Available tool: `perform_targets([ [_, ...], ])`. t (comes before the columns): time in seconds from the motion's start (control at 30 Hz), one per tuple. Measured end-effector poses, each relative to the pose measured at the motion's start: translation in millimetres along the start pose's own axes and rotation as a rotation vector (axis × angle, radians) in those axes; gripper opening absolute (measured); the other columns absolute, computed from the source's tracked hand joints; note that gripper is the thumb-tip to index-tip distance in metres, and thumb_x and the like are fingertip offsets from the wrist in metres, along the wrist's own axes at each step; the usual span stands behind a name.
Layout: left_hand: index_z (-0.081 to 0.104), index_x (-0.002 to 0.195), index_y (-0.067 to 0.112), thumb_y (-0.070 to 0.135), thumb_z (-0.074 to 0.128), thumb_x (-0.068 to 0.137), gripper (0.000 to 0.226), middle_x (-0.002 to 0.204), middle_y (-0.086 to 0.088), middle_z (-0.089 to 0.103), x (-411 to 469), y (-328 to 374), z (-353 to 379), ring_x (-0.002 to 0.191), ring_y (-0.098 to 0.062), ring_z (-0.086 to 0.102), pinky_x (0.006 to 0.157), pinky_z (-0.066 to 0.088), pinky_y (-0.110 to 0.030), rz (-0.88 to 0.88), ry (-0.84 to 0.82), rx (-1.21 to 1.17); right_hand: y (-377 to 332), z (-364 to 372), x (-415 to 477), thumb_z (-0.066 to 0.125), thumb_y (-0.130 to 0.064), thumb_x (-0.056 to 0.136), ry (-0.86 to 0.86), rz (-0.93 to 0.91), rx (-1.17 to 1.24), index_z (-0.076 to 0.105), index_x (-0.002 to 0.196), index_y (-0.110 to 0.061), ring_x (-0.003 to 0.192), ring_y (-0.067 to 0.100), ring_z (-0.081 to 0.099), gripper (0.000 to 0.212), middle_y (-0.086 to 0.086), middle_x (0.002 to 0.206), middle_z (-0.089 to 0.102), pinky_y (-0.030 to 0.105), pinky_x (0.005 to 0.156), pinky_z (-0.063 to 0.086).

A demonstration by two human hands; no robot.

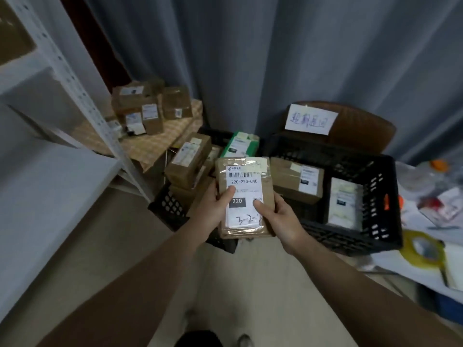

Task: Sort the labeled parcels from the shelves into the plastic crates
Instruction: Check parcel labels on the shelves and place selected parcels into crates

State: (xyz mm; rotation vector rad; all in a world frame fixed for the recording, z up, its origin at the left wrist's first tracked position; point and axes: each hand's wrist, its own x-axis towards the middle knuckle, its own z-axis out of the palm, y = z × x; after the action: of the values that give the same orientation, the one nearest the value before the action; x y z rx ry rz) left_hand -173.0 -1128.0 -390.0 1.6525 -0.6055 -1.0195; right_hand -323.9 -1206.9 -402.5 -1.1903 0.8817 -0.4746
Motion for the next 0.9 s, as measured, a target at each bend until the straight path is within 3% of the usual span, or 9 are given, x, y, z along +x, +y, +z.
perform_targets([
  [0.2, 0.045, 0.127, 0.034, 0.035, 0.052, 0.096, 0.032, 0.111, 0.011, 0.065, 54.9, -20.4, 31.4, 0.077, 0.008, 0.063, 0.055, 0.045, -0.006, -0.118, -0.101, 0.063, 28.0, -29.3, 36.9, 0.057, -0.021, 0.096, 0.123, 0.041, -0.015, 0.05, 0.131, -0.021, 0.097, 0.011, 0.069, 0.036, -0.004, 0.113, 0.069, 0.021, 0.073, 0.056],
  [0.33, 0.043, 0.134, 0.031, 0.034, 0.05, 0.098, 0.037, 0.105, 0.016, 0.061, 104.7, -18.5, 38.8, 0.077, 0.01, 0.06, 0.053, 0.043, -0.002, -0.146, -0.161, 0.095, 28.2, -38.1, 75.3, 0.058, -0.027, 0.095, 0.22, 0.037, -0.125, 0.048, 0.137, -0.018, 0.106, 0.011, 0.065, 0.044, -0.001, 0.12, 0.065, 0.031, 0.09, 0.055],
  [0.47, 0.04, 0.137, 0.03, 0.036, 0.048, 0.098, 0.041, 0.111, 0.016, 0.06, 149.5, -8.9, 56.2, 0.086, 0.008, 0.056, 0.065, 0.044, -0.009, -0.158, -0.251, 0.137, 18.6, -60.2, 108.3, 0.06, -0.037, 0.092, 0.361, -0.009, -0.389, 0.045, 0.14, -0.023, 0.11, -0.012, 0.045, 0.053, 0.001, 0.13, 0.047, 0.009, 0.102, 0.036],
  [0.57, 0.032, 0.147, 0.03, 0.038, 0.054, 0.095, 0.057, 0.131, 0.008, 0.056, 174.8, -6.1, 79.7, 0.106, -0.007, 0.057, 0.087, 0.044, -0.025, -0.163, -0.324, 0.166, 16.3, -82.5, 119.0, 0.058, -0.06, 0.085, 0.459, -0.031, -0.391, 0.035, 0.143, -0.036, 0.126, 0.008, 0.047, 0.067, -0.006, 0.134, 0.053, 0.042, 0.105, 0.043],
  [0.6, 0.029, 0.148, 0.031, 0.036, 0.055, 0.095, 0.059, 0.133, 0.008, 0.055, 179.9, -4.2, 89.2, 0.109, -0.009, 0.056, 0.09, 0.045, -0.028, -0.175, -0.352, 0.165, 18.0, -91.5, 120.6, 0.056, -0.061, 0.086, 0.49, -0.031, -0.402, 0.031, 0.144, -0.038, 0.127, 0.013, 0.048, 0.067, -0.007, 0.135, 0.054, 0.046, 0.103, 0.045],
  [0.67, 0.027, 0.148, 0.029, 0.031, 0.054, 0.096, 0.058, 0.129, 0.008, 0.055, 188.7, -1.3, 110.0, 0.104, -0.009, 0.057, 0.087, 0.048, -0.028, -0.217, -0.389, 0.145, 12.9, -108.9, 120.9, 0.054, -0.054, 0.09, 0.535, 0.007, -0.493, 0.023, 0.147, -0.041, 0.124, 0.018, 0.052, 0.067, -0.003, 0.135, 0.054, 0.045, 0.099, 0.047],
  [0.73, 0.028, 0.146, 0.028, 0.027, 0.053, 0.097, 0.055, 0.12, 0.008, 0.056, 195.9, 0.0, 130.0, 0.093, -0.006, 0.058, 0.08, 0.048, -0.026, -0.268, -0.385, 0.145, 9.1, -128.1, 123.6, 0.058, -0.061, 0.084, 0.494, 0.064, -0.672, 0.013, 0.149, -0.042, 0.124, 0.023, 0.048, 0.082, 0.001, 0.135, 0.051, 0.045, 0.098, 0.047],
  [0.83, 0.024, 0.147, 0.026, 0.027, 0.054, 0.096, 0.059, 0.126, -0.001, 0.059, 209.5, -11.1, 159.9, 0.104, -0.018, 0.061, 0.097, 0.048, -0.041, -0.369, -0.339, 0.149, 5.5, -152.3, 134.6, 0.061, -0.079, 0.064, 0.334, 0.191, -0.977, -0.004, 0.151, -0.035, 0.128, 0.028, 0.035, 0.117, 0.007, 0.139, 0.035, 0.043, 0.101, 0.041],
  [0.9, 0.015, 0.15, 0.03, 0.025, 0.054, 0.097, 0.065, 0.132, -0.002, 0.056, 214.6, -22.2, 179.9, 0.113, -0.023, 0.058, 0.101, 0.046, -0.046, -0.397, -0.302, 0.142, 9.4, -164.2, 145.5, 0.054, -0.086, 0.059, 0.279, 0.224, -1.15, -0.007, 0.15, -0.026, 0.128, 0.031, 0.034, 0.125, 0.012, 0.139, 0.028, 0.043, 0.102, 0.039],
])
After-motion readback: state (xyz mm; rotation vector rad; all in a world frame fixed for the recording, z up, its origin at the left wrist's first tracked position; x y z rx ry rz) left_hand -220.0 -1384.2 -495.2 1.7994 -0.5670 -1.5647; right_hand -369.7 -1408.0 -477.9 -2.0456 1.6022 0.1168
